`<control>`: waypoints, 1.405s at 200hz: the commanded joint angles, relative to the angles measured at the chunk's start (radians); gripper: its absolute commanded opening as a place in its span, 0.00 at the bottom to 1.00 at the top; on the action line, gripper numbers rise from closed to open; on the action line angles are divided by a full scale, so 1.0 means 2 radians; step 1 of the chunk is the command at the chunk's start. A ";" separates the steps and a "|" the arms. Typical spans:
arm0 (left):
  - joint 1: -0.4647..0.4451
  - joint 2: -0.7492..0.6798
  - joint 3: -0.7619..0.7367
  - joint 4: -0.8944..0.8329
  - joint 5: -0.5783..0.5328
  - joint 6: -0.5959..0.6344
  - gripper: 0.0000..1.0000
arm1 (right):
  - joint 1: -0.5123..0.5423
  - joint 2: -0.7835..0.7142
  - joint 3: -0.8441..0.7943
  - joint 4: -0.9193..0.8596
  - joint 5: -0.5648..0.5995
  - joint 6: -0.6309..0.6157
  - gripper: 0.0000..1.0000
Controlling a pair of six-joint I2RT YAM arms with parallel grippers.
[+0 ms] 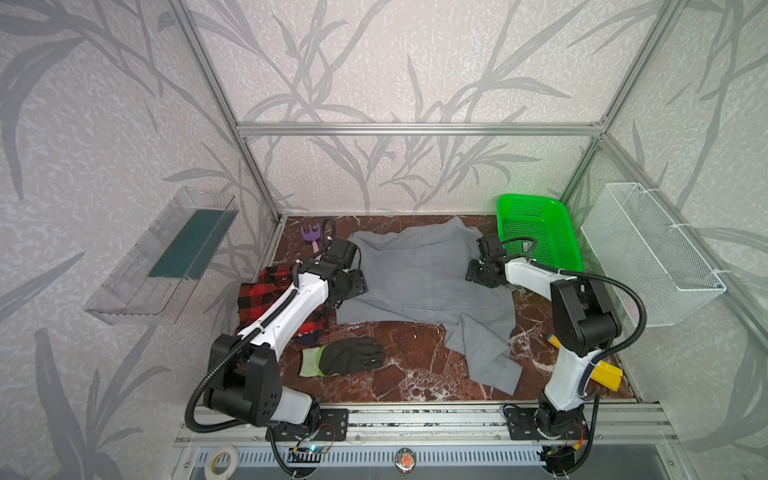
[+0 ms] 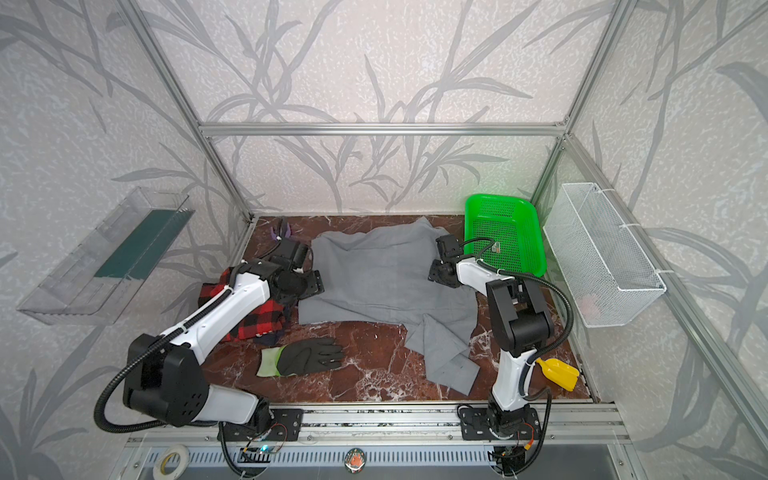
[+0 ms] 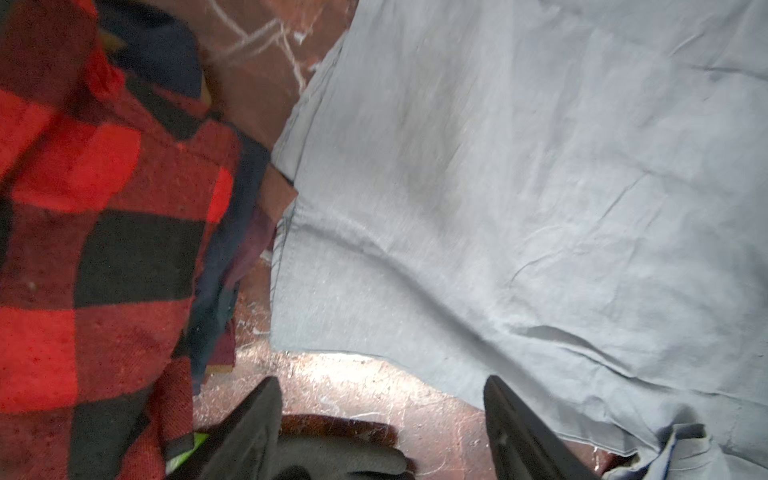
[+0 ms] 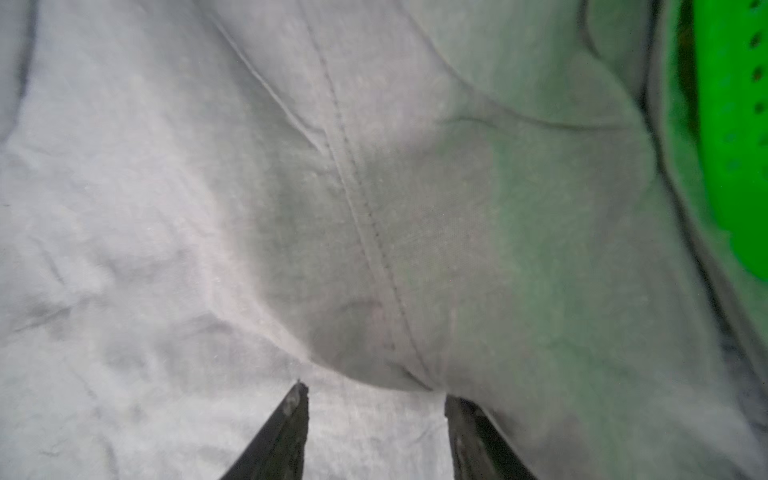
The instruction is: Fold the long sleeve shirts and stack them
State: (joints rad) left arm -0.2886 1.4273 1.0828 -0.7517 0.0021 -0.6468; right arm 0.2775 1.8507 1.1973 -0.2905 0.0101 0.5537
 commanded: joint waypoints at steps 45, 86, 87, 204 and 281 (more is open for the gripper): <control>-0.003 0.002 -0.055 0.002 -0.048 -0.019 0.76 | 0.037 -0.208 -0.086 -0.025 -0.037 -0.013 0.55; -0.001 0.047 -0.056 -0.002 -0.038 -0.035 0.69 | 0.056 -0.296 -0.152 -0.057 -0.040 -0.015 0.56; -0.001 0.049 -0.055 -0.002 -0.038 -0.035 0.68 | 0.056 -0.298 -0.153 -0.058 -0.040 -0.015 0.56; 0.022 0.114 -0.042 0.015 -0.053 0.000 0.62 | 0.083 -0.464 -0.231 -0.145 -0.046 -0.011 0.57; 0.023 0.158 -0.040 0.026 -0.042 0.004 0.40 | 0.139 -0.480 -0.268 -0.195 -0.002 0.035 0.60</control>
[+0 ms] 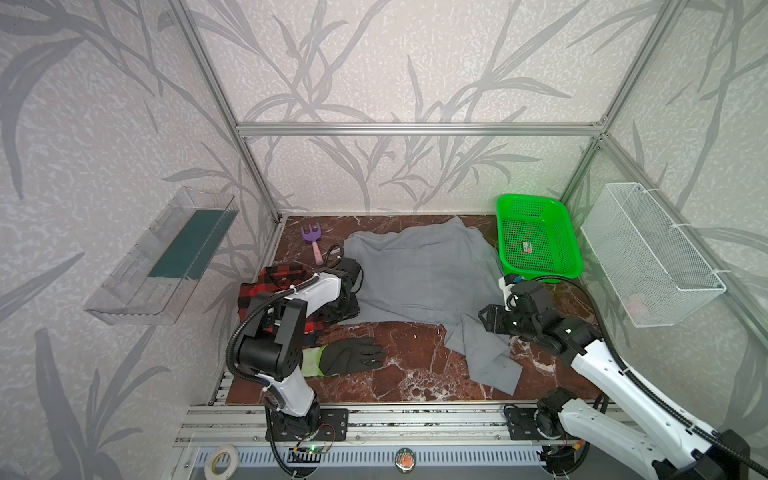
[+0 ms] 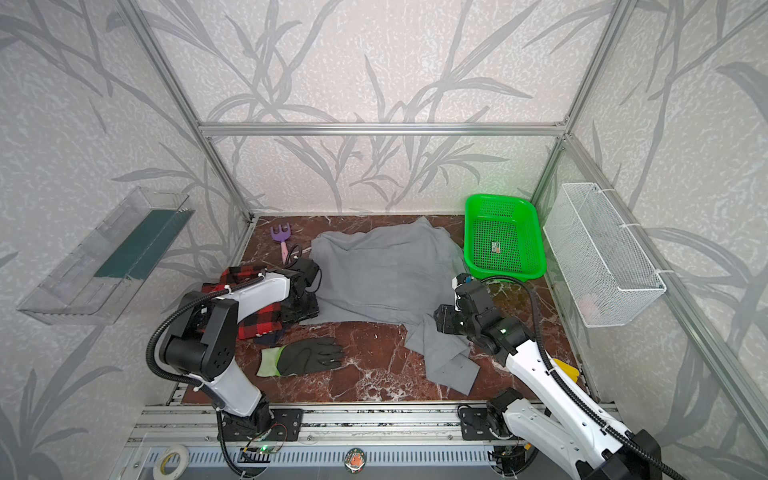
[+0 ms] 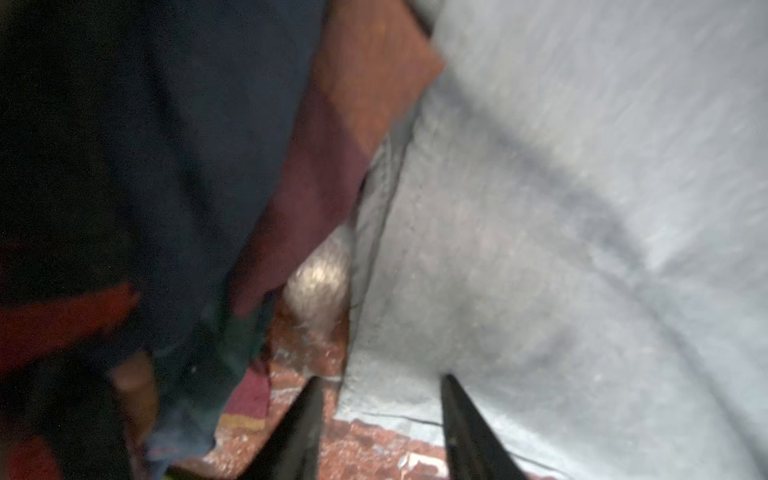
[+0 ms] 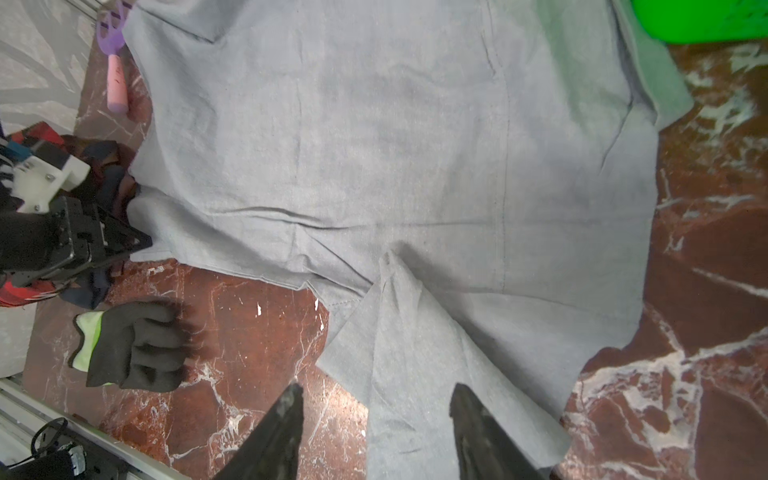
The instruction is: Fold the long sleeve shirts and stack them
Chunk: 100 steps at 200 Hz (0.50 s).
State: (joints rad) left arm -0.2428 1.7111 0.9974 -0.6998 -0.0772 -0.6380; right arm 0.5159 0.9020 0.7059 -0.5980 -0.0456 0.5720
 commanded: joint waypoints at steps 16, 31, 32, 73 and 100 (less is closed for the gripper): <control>0.000 0.017 0.001 0.000 0.000 0.001 0.35 | 0.040 -0.007 -0.036 -0.057 0.037 0.046 0.61; 0.000 0.016 0.002 0.000 0.001 0.001 0.28 | 0.059 -0.005 -0.047 -0.072 0.049 0.065 0.62; 0.000 0.016 0.001 0.000 0.001 0.001 0.27 | 0.060 -0.005 -0.048 -0.073 0.050 0.067 0.62; -0.001 0.006 0.001 -0.006 0.006 -0.001 0.00 | 0.080 0.039 -0.055 -0.122 0.065 0.108 0.63; -0.001 -0.024 -0.001 -0.013 0.010 -0.004 0.00 | 0.101 0.033 -0.069 -0.125 0.064 0.125 0.61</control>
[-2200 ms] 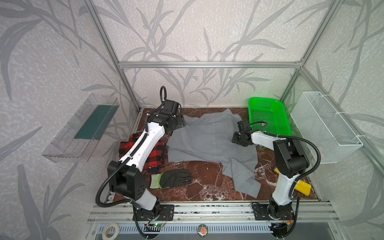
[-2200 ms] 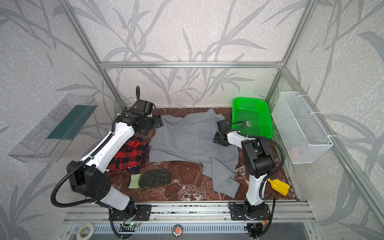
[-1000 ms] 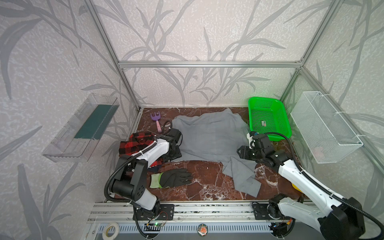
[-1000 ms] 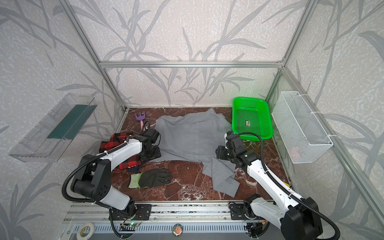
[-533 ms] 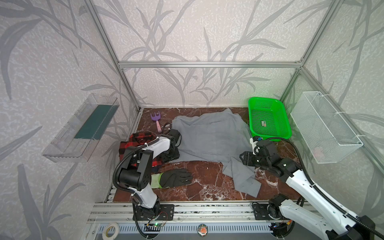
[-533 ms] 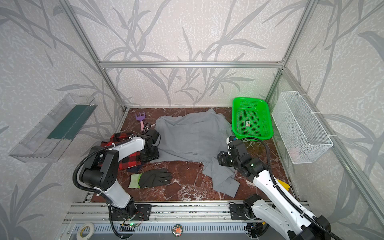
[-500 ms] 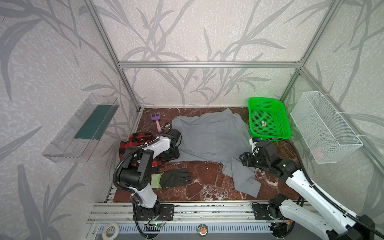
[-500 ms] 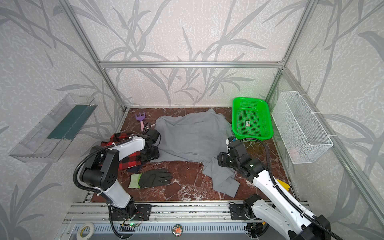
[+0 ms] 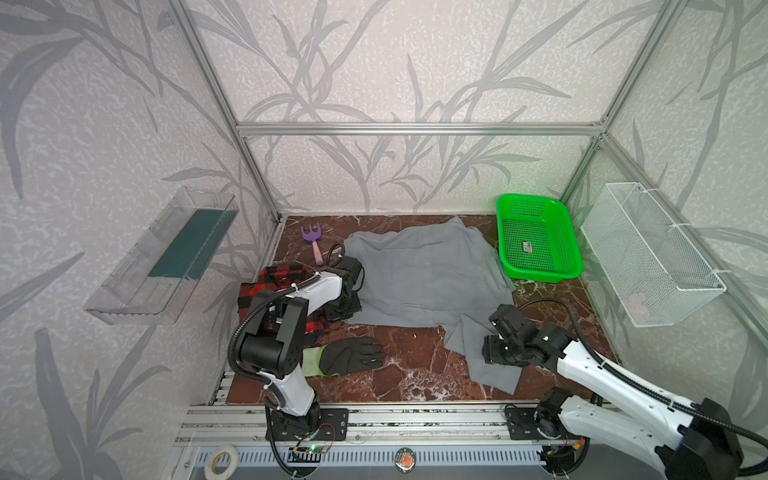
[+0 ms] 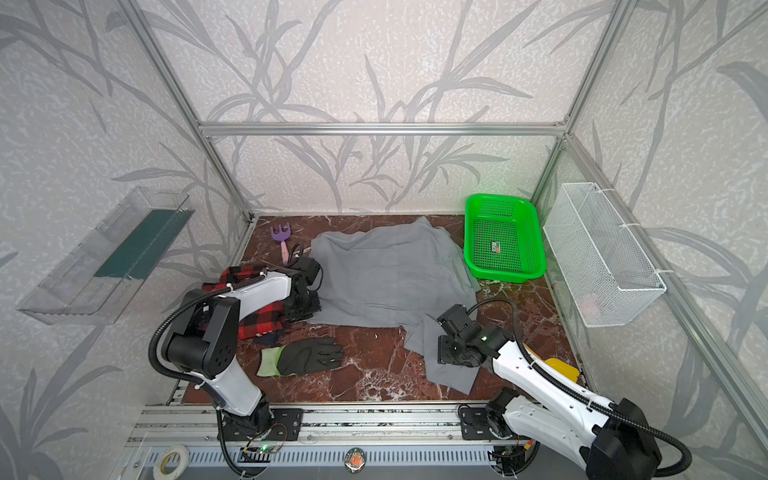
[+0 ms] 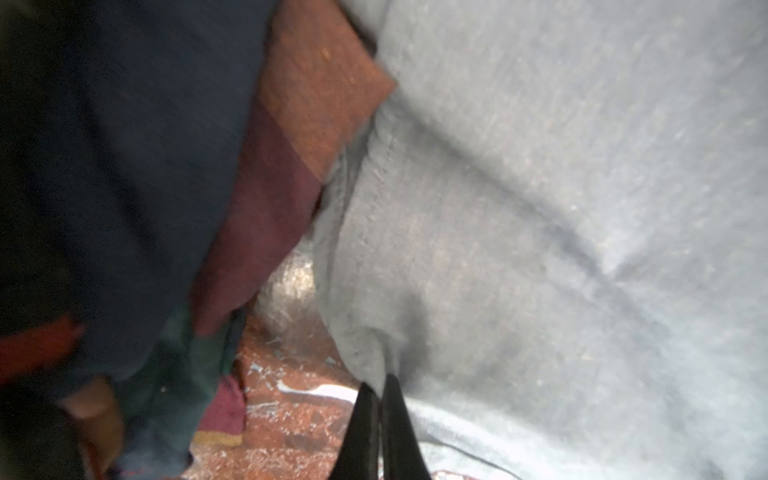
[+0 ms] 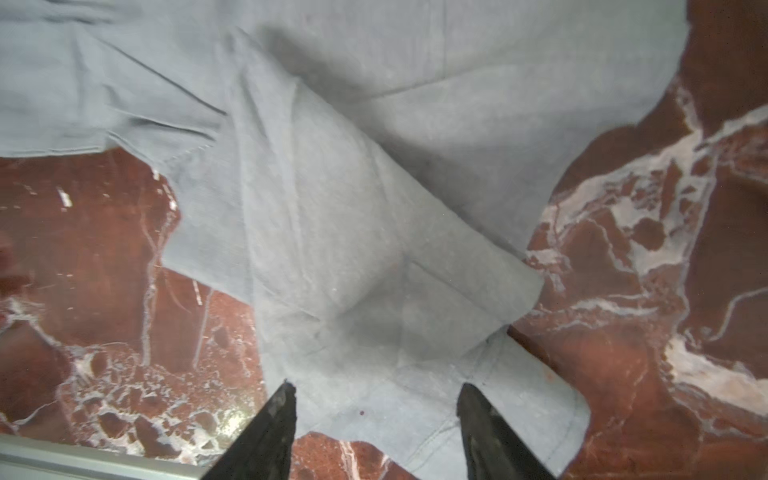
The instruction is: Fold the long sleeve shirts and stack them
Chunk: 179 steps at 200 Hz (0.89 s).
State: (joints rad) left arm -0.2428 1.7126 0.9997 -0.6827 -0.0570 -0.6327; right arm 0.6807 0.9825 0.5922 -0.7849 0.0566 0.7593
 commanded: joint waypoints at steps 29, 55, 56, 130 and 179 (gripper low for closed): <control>-0.004 -0.062 -0.011 -0.021 0.021 -0.013 0.00 | 0.064 -0.011 -0.024 -0.029 0.020 0.060 0.60; -0.010 -0.087 -0.019 -0.028 0.029 -0.019 0.00 | 0.110 0.004 -0.033 -0.009 0.021 0.085 0.59; -0.010 -0.088 -0.020 -0.028 0.030 -0.019 0.00 | 0.112 0.005 -0.034 -0.009 0.021 0.085 0.59; -0.012 -0.148 -0.047 -0.057 0.032 -0.017 0.00 | 0.154 0.045 -0.069 0.037 0.041 0.116 0.59; -0.011 -0.150 -0.036 -0.061 0.029 -0.011 0.00 | 0.155 0.058 -0.039 0.001 0.107 0.096 0.52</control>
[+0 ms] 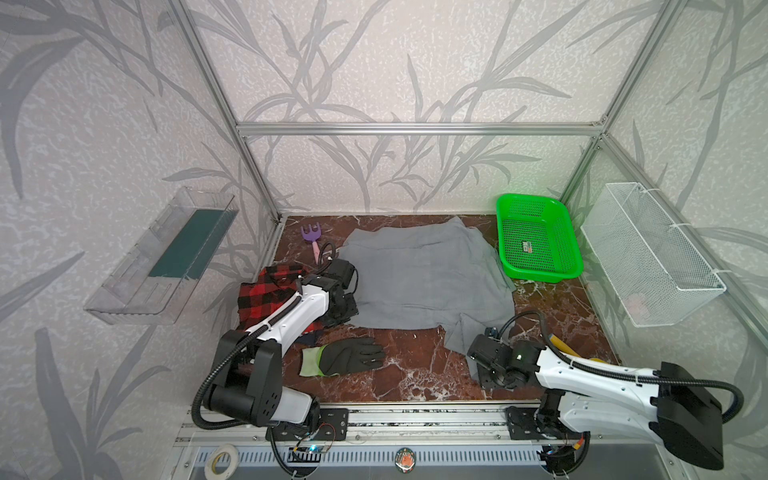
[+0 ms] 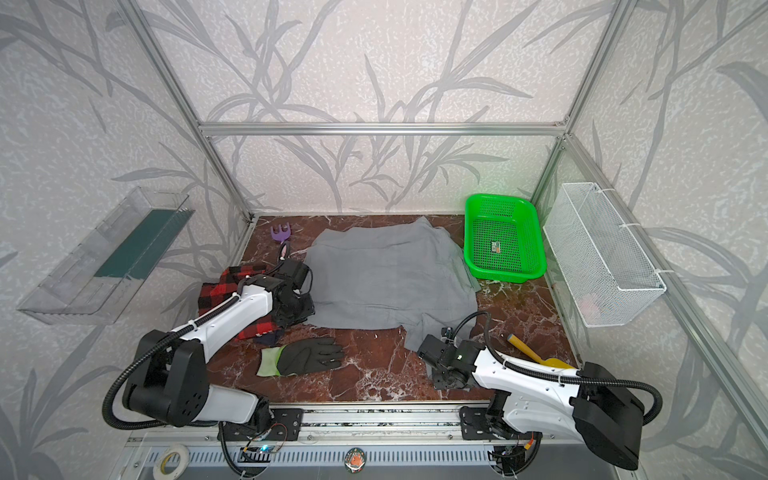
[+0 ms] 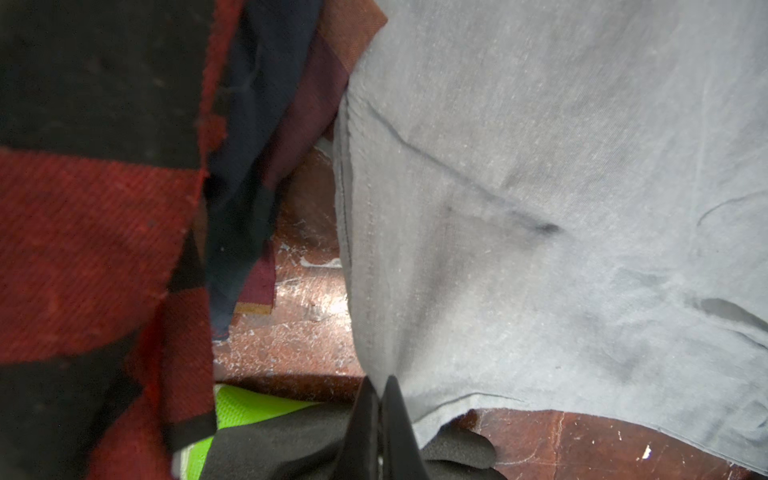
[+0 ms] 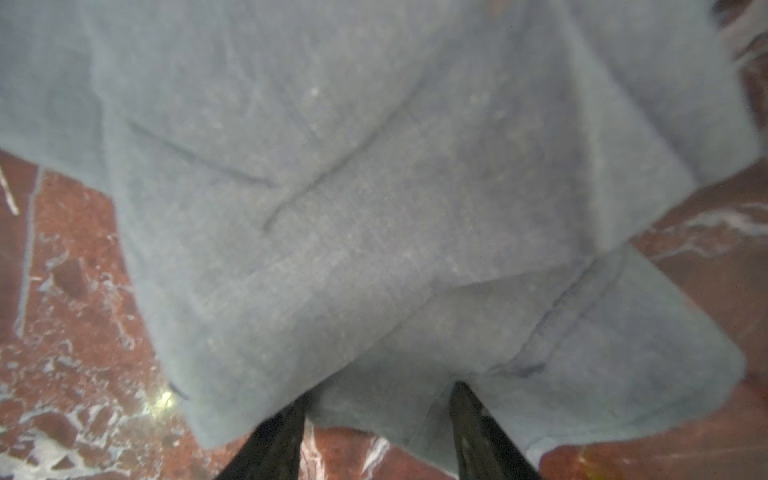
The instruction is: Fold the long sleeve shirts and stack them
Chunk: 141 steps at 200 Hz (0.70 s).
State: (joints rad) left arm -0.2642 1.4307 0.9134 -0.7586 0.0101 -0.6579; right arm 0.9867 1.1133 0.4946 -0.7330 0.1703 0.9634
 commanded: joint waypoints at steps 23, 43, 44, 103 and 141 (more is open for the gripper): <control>0.000 -0.010 0.010 -0.025 -0.010 0.005 0.00 | 0.003 -0.005 -0.001 -0.001 0.053 -0.012 0.51; 0.001 -0.011 0.010 -0.027 -0.011 0.008 0.00 | 0.003 0.024 0.007 0.010 0.036 -0.017 0.52; 0.001 -0.011 0.010 -0.027 -0.011 0.008 0.00 | 0.002 0.027 0.008 0.010 0.036 -0.018 0.52; 0.003 -0.021 0.006 -0.023 -0.011 0.014 0.00 | 0.003 0.072 0.015 0.059 -0.016 -0.036 0.12; 0.003 -0.025 0.012 -0.026 -0.010 0.015 0.00 | 0.003 0.020 0.058 0.011 -0.001 -0.054 0.00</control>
State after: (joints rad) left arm -0.2607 1.4097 0.9138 -0.7750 0.0021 -0.6376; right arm 0.9867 1.2201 0.5476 -0.6327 0.1581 0.8875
